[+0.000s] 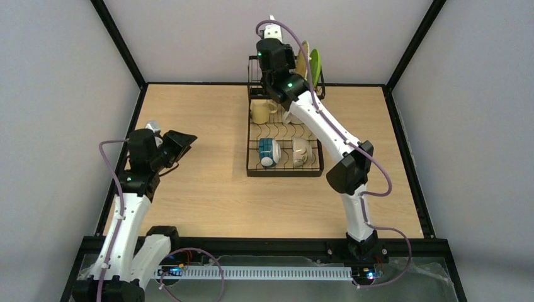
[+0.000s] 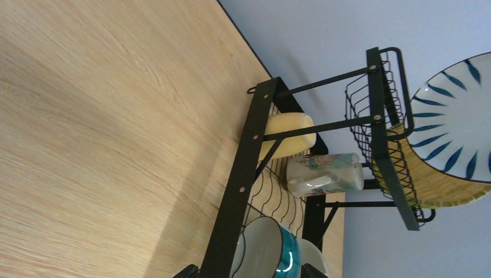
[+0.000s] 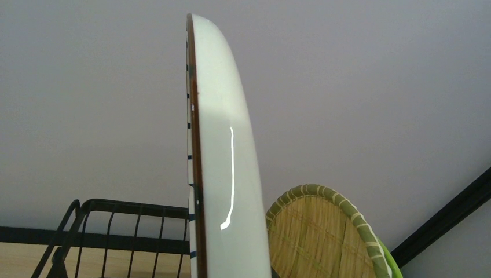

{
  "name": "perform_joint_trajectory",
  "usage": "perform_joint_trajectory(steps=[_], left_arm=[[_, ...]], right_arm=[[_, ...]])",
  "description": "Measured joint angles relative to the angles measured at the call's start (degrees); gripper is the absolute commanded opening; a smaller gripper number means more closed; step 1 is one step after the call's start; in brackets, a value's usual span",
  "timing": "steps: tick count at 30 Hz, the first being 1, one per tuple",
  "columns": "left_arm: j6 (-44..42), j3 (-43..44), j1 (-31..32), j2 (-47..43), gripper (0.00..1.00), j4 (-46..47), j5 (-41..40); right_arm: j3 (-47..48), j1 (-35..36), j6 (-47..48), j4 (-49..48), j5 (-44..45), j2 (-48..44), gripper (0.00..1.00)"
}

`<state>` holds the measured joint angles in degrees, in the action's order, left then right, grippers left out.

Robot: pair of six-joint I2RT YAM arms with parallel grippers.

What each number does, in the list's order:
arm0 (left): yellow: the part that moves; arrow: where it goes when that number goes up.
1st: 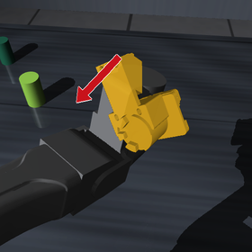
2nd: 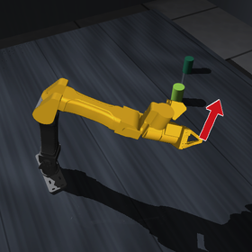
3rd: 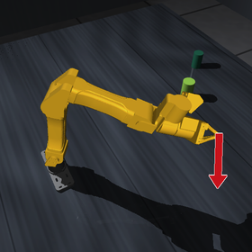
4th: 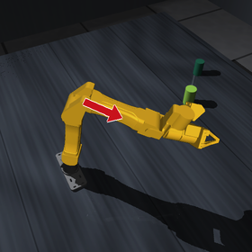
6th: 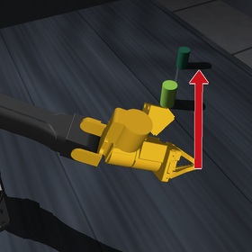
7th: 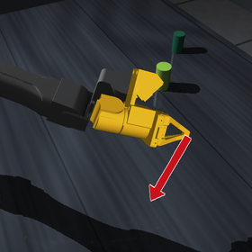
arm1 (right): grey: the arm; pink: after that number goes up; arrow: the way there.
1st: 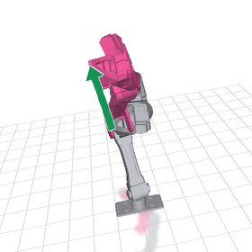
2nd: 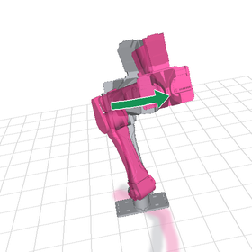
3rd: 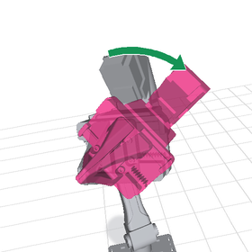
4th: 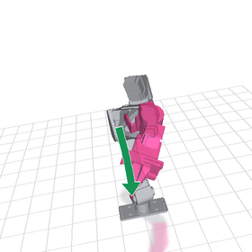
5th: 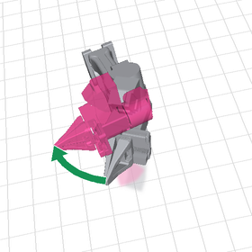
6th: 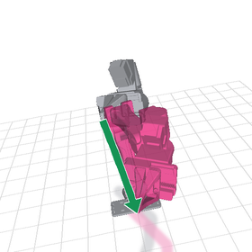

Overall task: Load the mixed dishes into the dish rack
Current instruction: Insert the plate into the dish rack.

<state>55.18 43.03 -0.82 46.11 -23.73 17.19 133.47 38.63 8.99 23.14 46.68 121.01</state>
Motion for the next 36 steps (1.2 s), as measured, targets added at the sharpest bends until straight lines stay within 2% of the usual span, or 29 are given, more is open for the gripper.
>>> perform_joint_trajectory(steps=[10, 36], left_arm=[[-1.49, 0.0, 0.17, 2.05, 0.99, -0.46, -0.76], [-2.05, -0.02, 1.84, 2.86, 0.99, -1.64, -1.18]], right_arm=[[0.11, -0.15, 0.83, -2.36, 3.02, 1.31, 0.0], [0.42, -1.88, -6.27, -1.01, 0.87, 4.79, 0.0]])
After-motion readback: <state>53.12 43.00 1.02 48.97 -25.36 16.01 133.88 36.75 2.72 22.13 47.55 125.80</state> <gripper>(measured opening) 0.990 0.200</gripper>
